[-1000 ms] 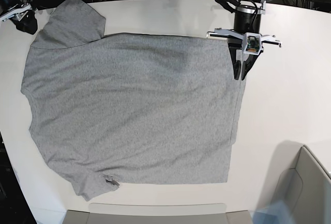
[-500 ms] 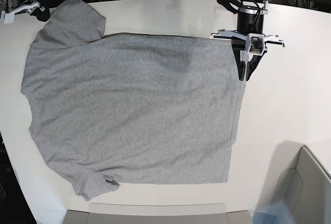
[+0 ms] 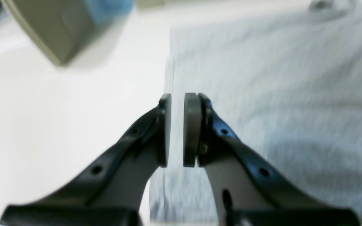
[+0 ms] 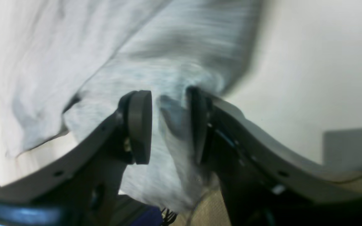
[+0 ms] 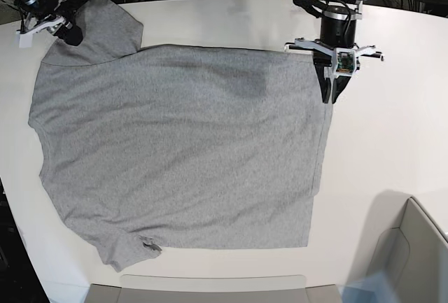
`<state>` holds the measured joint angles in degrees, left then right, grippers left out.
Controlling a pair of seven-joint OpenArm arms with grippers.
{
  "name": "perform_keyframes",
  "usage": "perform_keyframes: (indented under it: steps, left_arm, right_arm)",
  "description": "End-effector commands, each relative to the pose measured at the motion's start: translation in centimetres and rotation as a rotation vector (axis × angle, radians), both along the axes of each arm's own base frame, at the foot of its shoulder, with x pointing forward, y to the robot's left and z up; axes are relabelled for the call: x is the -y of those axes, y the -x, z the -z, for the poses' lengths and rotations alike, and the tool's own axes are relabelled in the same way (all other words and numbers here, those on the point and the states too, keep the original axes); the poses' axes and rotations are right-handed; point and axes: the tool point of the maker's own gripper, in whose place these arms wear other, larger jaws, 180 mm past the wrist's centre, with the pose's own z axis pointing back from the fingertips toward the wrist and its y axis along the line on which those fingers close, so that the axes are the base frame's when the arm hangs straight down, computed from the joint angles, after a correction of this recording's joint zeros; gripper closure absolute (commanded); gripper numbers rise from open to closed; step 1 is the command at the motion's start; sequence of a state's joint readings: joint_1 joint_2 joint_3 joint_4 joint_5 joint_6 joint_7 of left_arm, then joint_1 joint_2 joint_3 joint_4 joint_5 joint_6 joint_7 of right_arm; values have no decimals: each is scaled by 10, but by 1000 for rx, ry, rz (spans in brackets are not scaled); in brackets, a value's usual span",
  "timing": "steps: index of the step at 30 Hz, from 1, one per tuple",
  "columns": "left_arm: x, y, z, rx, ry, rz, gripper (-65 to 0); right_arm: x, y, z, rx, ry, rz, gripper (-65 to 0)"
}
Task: Fold the T-shirt properly
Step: 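Grasp the grey shirt's shoulder edges with both grippers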
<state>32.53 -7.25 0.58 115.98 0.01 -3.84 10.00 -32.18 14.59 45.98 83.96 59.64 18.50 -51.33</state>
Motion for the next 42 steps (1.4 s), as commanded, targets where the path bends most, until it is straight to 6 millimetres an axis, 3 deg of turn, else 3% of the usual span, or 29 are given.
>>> perform_keyframes:
  steps: [1,5,9,14,18,26,31,34,42]
  left_arm:
    - [-2,-1,-6,12,-1,-9,-89]
    - [-12,-1,15,-123,126,-68,-125]
    - [-48,-8,21,-182,432,-199,-202]
    - [-91,-1,25,-215,650,-312,-210]
    - [-86,0,53,-329,693,-316,-210]
    - [-85,4,76,-426,665,-253,-210]
    - [-98,15,104,-509,648,-263,-210]
    - [-99,17,108,-525,644,-261,-210]
    - [-80,18,107,-528,614,-112,-210]
  right_arm:
    - [-7,20,15,-110,17,-56,-220]
    - [-20,17,14,-103,6,-93,-220]
    - [-24,17,15,-108,3,-111,-220]
    - [-14,14,10,-108,32,-127,-220]
    - [-12,11,9,-102,38,-128,-220]
    - [-16,10,10,-94,25,-115,-220]
    - [-14,12,10,-92,24,-97,-220]
    - [-12,13,10,-87,22,-74,-220]
    - [-12,14,10,-84,18,-61,-220]
